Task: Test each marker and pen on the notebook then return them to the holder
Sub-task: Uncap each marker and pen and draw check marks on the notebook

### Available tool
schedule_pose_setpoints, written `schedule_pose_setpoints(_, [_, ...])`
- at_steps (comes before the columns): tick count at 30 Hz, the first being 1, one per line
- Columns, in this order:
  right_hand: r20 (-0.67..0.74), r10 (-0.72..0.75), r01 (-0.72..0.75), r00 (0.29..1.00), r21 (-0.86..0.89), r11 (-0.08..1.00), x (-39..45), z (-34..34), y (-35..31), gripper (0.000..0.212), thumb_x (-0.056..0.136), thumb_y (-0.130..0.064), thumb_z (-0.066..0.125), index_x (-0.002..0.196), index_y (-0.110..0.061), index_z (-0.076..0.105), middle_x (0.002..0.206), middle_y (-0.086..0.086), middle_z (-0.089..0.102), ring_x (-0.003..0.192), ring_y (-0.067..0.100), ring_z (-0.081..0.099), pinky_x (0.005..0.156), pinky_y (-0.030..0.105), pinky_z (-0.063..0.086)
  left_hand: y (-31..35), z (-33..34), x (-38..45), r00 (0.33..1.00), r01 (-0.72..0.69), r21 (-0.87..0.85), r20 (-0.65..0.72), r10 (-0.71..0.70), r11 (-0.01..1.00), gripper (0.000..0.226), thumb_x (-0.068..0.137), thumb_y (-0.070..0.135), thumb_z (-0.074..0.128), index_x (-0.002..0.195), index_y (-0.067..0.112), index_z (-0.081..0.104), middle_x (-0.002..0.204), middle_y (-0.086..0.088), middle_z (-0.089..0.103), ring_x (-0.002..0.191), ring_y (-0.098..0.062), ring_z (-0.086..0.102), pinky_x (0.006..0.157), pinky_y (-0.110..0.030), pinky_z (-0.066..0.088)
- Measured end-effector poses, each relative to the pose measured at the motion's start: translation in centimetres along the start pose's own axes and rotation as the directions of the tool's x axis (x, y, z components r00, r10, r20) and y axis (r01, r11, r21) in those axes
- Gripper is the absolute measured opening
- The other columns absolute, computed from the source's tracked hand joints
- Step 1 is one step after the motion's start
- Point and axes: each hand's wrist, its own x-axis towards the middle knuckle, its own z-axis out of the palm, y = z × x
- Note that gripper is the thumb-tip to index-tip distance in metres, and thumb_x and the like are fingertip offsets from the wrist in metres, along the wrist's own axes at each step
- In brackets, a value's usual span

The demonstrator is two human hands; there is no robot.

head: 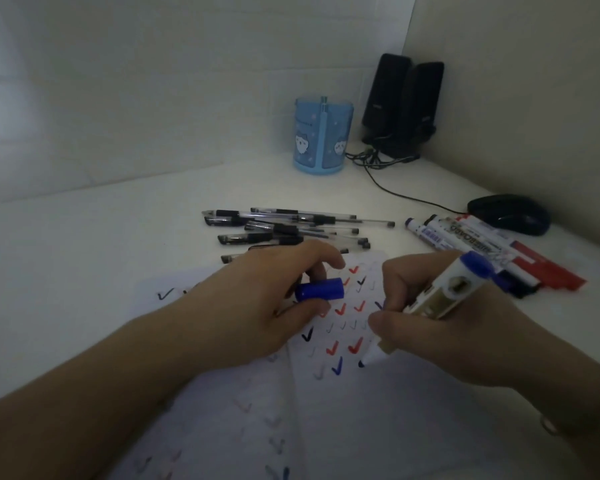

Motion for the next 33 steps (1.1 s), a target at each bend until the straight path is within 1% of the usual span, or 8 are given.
schedule_pose_setpoints(4, [0.014, -0.029, 0.03, 0.999, -0.034, 0.999, 0.1, 0.1, 0.3, 0.019, 0.071, -0.014, 0.07, 0.06, -0.011, 0.055, 0.061, 0.009, 0.057, 0.056, 0.022, 0.059, 0.053, 0.026, 0.052, -0.2, 0.1, 0.1, 1.0, -0.029, 0.056, 0.01, 0.028, 0.998, 0.033, 0.088, 0.038, 0.058, 0.117, 0.044, 0.045, 0.091, 0.034, 0.045, 0.088, 0.011, 0.047, 0.072, -0.008, 0.035])
schedule_pose_setpoints(9, [0.028, 0.012, -0.011, 1.0, -0.041, 0.999, 0.3, 0.0, 0.5, 0.018, 0.069, -0.013, 0.069, 0.06, -0.011, 0.053, 0.06, 0.01, 0.055, 0.053, 0.019, 0.056, 0.048, 0.016, 0.047, -0.4, 0.0, 0.1, 0.999, -0.041, 0.047, -0.016, 0.042, 0.998, 0.034, 0.086, 0.034, 0.063, 0.115, 0.04, 0.049, 0.091, 0.032, 0.048, 0.087, 0.008, 0.05, 0.072, -0.006, 0.039])
schedule_pose_setpoints(13, [-0.066, 0.021, -0.024, 0.998, -0.041, 0.999, 0.3, -0.1, 0.5, 0.023, 0.068, -0.019, 0.066, 0.053, -0.013, 0.049, 0.061, 0.006, 0.06, 0.059, 0.019, 0.064, 0.052, 0.026, 0.052, -0.5, 0.1, 0.2, 0.999, -0.036, 0.058, -0.023, 0.037, 0.998, 0.031, 0.084, 0.036, 0.061, 0.114, 0.039, 0.053, 0.092, 0.031, 0.049, 0.09, 0.008, 0.051, 0.071, -0.002, 0.039])
schedule_pose_setpoints(18, [-0.244, -0.029, 0.098, 0.969, 0.277, 0.956, 0.7, -1.2, 0.4, 0.014, 0.057, -0.039, 0.069, 0.052, -0.028, 0.06, 0.051, -0.005, 0.058, 0.045, 0.002, 0.049, 0.043, 0.013, 0.04, -0.6, 0.0, 0.2, 0.993, 0.002, -0.002, -0.121, -0.003, 1.0, 0.028, 0.088, 0.043, 0.054, 0.114, 0.036, 0.056, 0.088, 0.028, 0.058, 0.078, 0.015, 0.052, 0.068, -0.001, 0.037])
schedule_pose_setpoints(21, [-0.266, -0.045, 0.159, 0.963, 0.423, 0.892, 0.7, -1.6, 0.7, 0.013, 0.065, -0.035, 0.063, 0.06, -0.024, 0.065, 0.048, -0.003, 0.054, 0.041, 0.009, 0.044, 0.039, 0.017, 0.037, -0.4, 0.0, 0.2, 0.986, 0.0, -0.076, -0.169, -0.013, 0.997, 0.031, 0.088, 0.053, 0.043, 0.113, 0.038, 0.052, 0.085, 0.033, 0.055, 0.079, 0.007, 0.058, 0.068, -0.01, 0.047])
schedule_pose_setpoints(25, [-0.33, -0.032, 0.2, 0.943, 0.488, 0.85, 0.7, -1.8, 1.2, 0.021, 0.068, -0.034, 0.055, 0.066, -0.019, 0.069, 0.047, 0.001, 0.055, 0.039, 0.015, 0.044, 0.039, 0.019, 0.037, -0.4, 0.1, 0.2, 0.978, -0.034, -0.116, -0.207, 0.009, 0.993, 0.025, 0.088, 0.051, 0.045, 0.111, 0.042, 0.045, 0.088, 0.026, 0.061, 0.076, -0.002, 0.063, 0.069, -0.021, 0.053])
schedule_pose_setpoints(30, [-0.183, -0.082, 0.159, 0.98, 0.465, 0.871, 0.8, -1.5, 1.3, 0.012, 0.069, -0.032, 0.063, 0.074, -0.022, 0.067, 0.052, 0.003, 0.061, 0.041, 0.016, 0.049, 0.041, 0.022, 0.037, 0.0, 0.1, 0.0, 0.973, -0.086, -0.147, -0.224, 0.052, 0.985, 0.025, 0.089, 0.044, 0.047, 0.113, 0.04, 0.048, 0.092, 0.026, 0.06, 0.081, -0.004, 0.061, 0.073, -0.022, 0.05])
schedule_pose_setpoints(33, [-0.132, -0.096, 0.148, 0.987, 0.479, 0.865, 0.8, -1.4, 1.2, 0.029, 0.067, -0.047, 0.073, 0.077, -0.021, 0.066, 0.06, 0.003, 0.066, 0.041, 0.017, 0.052, 0.042, 0.024, 0.038, -0.1, 0.1, 0.0, 0.964, -0.103, -0.206, -0.261, 0.047, 0.973, 0.024, 0.09, 0.041, 0.047, 0.114, 0.039, 0.05, 0.095, 0.021, 0.062, 0.081, -0.005, 0.062, 0.072, -0.024, 0.052])
